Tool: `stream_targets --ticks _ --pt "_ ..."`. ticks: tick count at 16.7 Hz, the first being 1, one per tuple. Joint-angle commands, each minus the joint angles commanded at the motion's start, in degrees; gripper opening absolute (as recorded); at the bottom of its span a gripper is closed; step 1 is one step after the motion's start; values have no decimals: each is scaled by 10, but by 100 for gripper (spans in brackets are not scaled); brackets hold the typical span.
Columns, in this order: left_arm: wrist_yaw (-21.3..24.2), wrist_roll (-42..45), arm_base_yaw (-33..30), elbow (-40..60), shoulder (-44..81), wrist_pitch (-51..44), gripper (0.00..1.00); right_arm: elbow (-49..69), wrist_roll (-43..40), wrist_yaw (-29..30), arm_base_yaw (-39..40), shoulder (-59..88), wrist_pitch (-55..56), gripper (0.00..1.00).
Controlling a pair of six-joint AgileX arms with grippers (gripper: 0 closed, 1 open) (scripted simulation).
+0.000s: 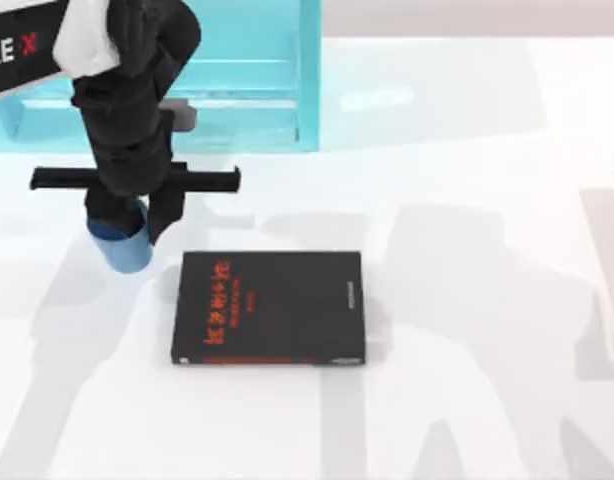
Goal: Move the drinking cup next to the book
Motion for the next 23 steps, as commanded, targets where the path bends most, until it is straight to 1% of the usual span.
stream_targets --ticks 3,7,20,21,23 --pt "-1 4 4 -33 5 38 0 0 0 0 0 0 0 100" --pt "-1 4 4 -34 5 39 0 0 0 0 0 0 0 100" --pt "-1 4 4 -34 5 39 98 0 0 0 0 0 0 100" --pt "-1 4 4 -34 5 39 100 0 0 0 0 0 0 100" --pt "-1 4 4 -34 5 39 100 0 0 0 0 0 0 100"
